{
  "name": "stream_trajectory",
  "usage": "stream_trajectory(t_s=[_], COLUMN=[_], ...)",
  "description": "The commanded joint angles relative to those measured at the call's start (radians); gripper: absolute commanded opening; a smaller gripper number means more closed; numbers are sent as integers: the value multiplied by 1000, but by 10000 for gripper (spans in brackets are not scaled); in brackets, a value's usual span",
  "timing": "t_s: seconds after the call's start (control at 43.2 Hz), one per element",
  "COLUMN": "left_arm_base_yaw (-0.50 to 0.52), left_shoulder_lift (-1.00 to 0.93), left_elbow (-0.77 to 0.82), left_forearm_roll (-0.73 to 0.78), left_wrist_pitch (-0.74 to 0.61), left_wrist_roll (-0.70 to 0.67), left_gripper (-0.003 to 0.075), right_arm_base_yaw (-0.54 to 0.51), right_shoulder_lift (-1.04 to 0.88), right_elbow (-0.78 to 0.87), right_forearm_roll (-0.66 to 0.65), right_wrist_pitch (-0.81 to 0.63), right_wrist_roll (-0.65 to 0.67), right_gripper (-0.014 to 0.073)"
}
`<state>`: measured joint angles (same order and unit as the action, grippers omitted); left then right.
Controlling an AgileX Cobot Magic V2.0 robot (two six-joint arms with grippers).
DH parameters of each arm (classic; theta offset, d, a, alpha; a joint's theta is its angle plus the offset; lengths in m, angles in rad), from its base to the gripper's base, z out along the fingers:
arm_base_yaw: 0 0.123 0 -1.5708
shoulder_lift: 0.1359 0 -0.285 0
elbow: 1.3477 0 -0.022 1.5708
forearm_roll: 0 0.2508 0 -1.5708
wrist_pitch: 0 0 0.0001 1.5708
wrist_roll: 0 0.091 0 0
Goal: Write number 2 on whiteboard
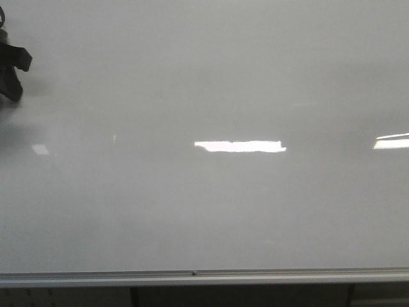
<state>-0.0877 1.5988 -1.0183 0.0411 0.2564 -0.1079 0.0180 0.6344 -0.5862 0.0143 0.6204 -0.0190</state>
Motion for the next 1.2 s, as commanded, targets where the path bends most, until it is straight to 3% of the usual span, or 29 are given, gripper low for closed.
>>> stream_trajectory(t_s=[0.0,0.185,0.371,0.579,0.742,1.066,1.182], left_arm_base_yaw=[-2,-2,-6,-10,-30,-220,-295], left_shoulder_lift=[-19,-7,-39,-159,-282,-431,-431], left_elbow=[-32,-32,-33,-33,-33,-65,-114], left_forearm_roll=[-8,-8,-3,12,7,-9,-79], left_wrist_pitch=[-82,-75,-11,190,342,606,721], left_wrist_roll=[-9,-9,1,87,186,326,440], left_gripper=[225,73,-13,-13,-13,-13,-13], right_arm_base_yaw=[-7,-7,-7,-7,-7,-5,6], right_shoulder_lift=[7,7,7,11,58,203,257], right_elbow=[-30,-30,-30,-50,-118,-271,-321], right_forearm_roll=[-8,-8,-8,31,83,330,424], right_wrist_pitch=[-63,-63,-63,-15,103,308,364], right_wrist_roll=[-7,-7,-7,-8,-54,-310,-419], right_gripper=[633,633,633,633,633,633,633])
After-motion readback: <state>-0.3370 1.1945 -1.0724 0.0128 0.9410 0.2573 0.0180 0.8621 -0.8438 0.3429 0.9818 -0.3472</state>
